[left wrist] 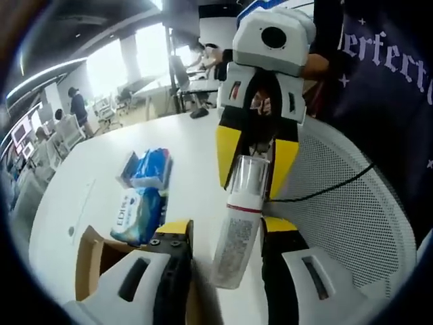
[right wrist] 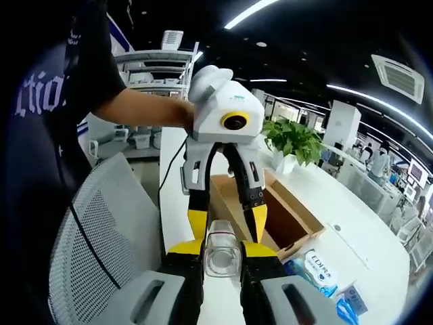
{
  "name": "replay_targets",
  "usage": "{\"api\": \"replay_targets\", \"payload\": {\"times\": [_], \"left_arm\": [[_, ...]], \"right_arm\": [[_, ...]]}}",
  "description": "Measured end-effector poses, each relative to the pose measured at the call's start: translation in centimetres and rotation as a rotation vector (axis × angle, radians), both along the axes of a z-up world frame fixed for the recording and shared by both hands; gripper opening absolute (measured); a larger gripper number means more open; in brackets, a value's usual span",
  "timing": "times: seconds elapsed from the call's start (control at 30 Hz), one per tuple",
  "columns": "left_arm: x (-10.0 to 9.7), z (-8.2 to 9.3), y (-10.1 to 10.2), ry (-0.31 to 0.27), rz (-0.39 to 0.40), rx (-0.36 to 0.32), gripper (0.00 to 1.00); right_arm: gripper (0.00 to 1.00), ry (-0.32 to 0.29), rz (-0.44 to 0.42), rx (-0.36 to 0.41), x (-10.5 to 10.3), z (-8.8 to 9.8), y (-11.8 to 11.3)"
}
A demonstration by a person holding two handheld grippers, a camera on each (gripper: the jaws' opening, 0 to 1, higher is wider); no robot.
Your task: Operate the shoe box by opening the lid, removing the specified soft item, and placing it in the target area until the item is outside and the box remains undamaged.
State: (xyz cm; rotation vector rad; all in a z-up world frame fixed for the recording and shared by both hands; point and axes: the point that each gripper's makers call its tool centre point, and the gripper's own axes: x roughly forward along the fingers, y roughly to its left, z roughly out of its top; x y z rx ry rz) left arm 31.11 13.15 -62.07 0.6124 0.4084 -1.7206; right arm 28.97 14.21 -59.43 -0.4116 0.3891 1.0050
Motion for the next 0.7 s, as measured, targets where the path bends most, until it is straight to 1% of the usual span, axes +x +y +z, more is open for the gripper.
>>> {"api": "replay_targets", "payload": {"times": [0.13,0.4,0.57,0.7], "left_arm": [[0.3,0.1,0.4,0.01,0.028,-0.011,0.43],[1.6,0.5,1.2,0.0,0.101,-0.036,0.53],[2.5,1.2,1.6,0.007,0.167,-0.077,0.59],[2.8,1.6,1.9,0.014,0.202,-0.1,0.62]], "right_arm": [[0.14,-0.002,0.002,-0.004,0.2,0.2,0.0],[0.14,-0.01,0.011,-0.014,0.6,0.6,-0.2],[0.14,-0.016,0.02,-0.022,0.8,0.9,-0.3],[0.14,-0.019,0.026,-0.028,0.9,1.1,-0.3]]}}
